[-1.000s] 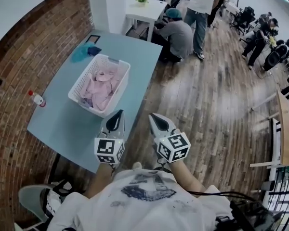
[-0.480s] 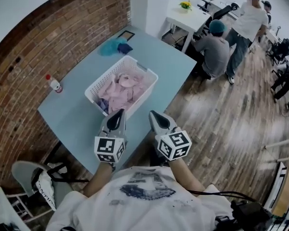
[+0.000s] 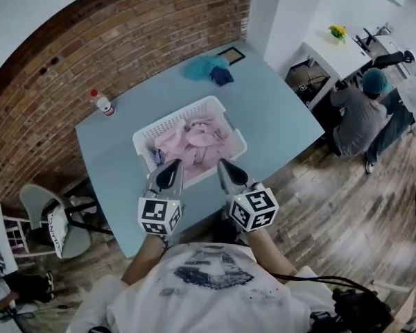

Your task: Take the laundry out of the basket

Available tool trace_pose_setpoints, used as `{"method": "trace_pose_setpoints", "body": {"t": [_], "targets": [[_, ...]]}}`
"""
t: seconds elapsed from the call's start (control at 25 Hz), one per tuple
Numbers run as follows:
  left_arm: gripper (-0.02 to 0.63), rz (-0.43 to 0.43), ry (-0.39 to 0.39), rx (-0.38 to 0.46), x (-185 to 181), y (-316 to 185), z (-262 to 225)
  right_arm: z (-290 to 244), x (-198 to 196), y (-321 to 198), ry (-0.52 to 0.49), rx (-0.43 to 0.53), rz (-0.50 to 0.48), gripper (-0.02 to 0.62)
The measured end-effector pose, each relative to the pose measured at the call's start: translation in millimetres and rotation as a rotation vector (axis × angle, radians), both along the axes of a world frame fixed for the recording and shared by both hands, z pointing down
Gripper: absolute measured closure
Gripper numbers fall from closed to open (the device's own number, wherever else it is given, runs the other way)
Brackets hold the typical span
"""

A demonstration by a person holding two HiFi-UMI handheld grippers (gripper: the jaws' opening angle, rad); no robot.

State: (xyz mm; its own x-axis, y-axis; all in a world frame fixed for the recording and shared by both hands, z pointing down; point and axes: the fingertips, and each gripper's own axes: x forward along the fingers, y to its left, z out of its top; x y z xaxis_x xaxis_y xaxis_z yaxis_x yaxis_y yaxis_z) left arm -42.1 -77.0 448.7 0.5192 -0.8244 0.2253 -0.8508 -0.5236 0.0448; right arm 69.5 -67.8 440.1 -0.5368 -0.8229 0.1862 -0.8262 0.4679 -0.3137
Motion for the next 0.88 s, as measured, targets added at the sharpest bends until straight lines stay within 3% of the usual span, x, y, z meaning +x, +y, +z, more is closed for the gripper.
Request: {"method": "trace_pose_setpoints", "body": {"t": [0.4, 0.72, 0.88], "targets": [[0.615, -0.22, -0.039, -0.011, 13.8, -35.2, 1.3, 9.2, 20.3, -62.2, -0.032, -0.017, -0.22, 0.598], [0.615, -0.305, -0.024, -0.029, -6.0, -44.6, 9.9, 12.5, 2.2, -87.3, -0.021, -0.02, -0.304, 0.598], [0.615, -0.323, 0.038, -0.056, -22.6, -56.4, 15.5, 15.5, -14.2, -99.3, -0.005, -0.03, -0.327, 0.598]]}}
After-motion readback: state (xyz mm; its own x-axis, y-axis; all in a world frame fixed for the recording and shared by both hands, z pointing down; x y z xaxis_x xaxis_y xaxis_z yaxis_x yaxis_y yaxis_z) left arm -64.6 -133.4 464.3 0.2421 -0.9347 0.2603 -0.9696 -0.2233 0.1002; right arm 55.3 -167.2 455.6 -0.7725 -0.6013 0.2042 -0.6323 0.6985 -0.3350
